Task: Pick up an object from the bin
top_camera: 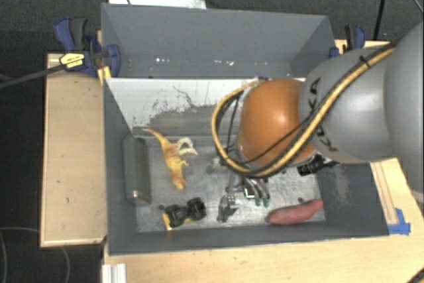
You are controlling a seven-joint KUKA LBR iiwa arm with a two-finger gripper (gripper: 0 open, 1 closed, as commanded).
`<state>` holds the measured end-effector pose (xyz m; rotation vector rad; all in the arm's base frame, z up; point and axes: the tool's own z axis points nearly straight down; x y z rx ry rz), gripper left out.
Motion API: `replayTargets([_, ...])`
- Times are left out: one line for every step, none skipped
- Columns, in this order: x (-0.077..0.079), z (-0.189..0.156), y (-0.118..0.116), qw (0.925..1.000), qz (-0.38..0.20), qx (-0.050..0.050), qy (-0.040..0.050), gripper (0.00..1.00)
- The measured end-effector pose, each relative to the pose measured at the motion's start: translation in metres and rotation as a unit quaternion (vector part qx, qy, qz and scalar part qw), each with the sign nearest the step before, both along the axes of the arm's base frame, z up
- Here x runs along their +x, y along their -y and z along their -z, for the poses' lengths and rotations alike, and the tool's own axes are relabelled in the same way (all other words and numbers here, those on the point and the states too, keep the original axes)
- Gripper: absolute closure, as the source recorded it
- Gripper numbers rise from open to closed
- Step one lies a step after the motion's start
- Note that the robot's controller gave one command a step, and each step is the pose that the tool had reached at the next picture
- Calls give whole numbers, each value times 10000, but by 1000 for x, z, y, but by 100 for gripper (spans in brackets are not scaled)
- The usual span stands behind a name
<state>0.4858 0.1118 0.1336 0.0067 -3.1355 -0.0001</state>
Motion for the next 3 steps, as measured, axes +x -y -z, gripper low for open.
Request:
replayTargets([1,-2,0,10000,6,3,16,0])
replayTargets([20,-3,4,9999,121,7,45,0])
replayTargets([43,42,-90,9964,-853,-3,-31,100])
